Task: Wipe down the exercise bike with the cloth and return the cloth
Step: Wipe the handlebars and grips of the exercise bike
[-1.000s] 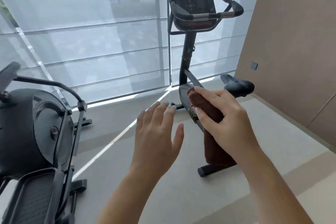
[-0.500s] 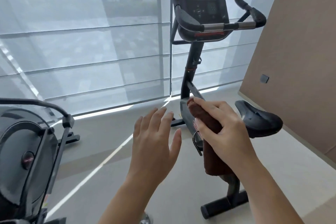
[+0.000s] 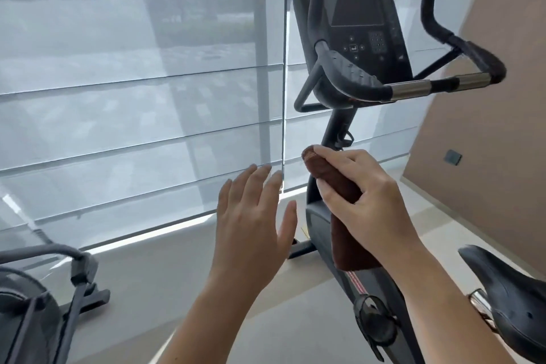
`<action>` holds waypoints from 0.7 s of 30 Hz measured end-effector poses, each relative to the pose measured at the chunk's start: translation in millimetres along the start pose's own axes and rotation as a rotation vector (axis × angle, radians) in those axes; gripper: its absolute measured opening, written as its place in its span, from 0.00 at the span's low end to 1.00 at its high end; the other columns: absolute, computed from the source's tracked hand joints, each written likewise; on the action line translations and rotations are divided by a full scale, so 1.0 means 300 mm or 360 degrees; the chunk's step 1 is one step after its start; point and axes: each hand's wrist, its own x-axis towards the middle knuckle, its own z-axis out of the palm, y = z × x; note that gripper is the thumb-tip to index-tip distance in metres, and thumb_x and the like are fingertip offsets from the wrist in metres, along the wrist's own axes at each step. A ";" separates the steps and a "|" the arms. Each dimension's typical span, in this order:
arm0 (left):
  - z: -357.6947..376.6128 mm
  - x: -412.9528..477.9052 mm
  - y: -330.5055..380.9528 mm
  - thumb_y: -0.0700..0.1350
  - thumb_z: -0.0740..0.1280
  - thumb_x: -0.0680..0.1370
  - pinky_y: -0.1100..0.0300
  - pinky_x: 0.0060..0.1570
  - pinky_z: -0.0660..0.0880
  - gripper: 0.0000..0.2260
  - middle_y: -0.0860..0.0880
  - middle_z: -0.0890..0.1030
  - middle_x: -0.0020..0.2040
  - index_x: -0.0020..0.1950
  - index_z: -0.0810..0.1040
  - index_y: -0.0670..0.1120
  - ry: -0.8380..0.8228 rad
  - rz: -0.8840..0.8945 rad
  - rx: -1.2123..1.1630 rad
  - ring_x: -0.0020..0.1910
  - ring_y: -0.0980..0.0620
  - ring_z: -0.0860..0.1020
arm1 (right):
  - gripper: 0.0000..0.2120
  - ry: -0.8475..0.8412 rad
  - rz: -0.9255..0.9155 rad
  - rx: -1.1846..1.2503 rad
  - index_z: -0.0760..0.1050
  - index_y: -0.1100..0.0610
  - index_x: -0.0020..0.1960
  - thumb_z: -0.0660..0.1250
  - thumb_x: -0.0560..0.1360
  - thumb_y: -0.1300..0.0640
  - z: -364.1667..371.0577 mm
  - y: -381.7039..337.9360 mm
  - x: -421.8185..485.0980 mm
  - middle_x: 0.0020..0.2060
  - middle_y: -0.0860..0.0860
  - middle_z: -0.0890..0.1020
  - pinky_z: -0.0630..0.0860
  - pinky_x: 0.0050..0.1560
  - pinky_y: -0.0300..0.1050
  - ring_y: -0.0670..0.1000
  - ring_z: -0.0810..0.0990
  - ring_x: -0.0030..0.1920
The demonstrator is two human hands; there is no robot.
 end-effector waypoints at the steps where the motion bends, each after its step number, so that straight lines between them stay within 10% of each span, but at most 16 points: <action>1: 0.025 0.043 -0.026 0.50 0.58 0.75 0.43 0.60 0.70 0.19 0.42 0.78 0.58 0.59 0.76 0.41 -0.0004 0.0020 -0.0010 0.60 0.41 0.74 | 0.21 0.0018 -0.0001 -0.0009 0.72 0.44 0.64 0.68 0.73 0.57 0.019 0.016 0.039 0.50 0.45 0.76 0.74 0.54 0.38 0.48 0.75 0.52; 21: 0.650 0.926 -0.181 0.51 0.57 0.76 0.45 0.62 0.67 0.19 0.43 0.77 0.60 0.60 0.75 0.41 -0.0091 0.0332 -0.0260 0.61 0.42 0.73 | 0.18 0.0465 -0.0139 -0.0424 0.75 0.51 0.63 0.66 0.73 0.57 -0.067 0.477 0.858 0.51 0.51 0.78 0.68 0.56 0.28 0.49 0.77 0.52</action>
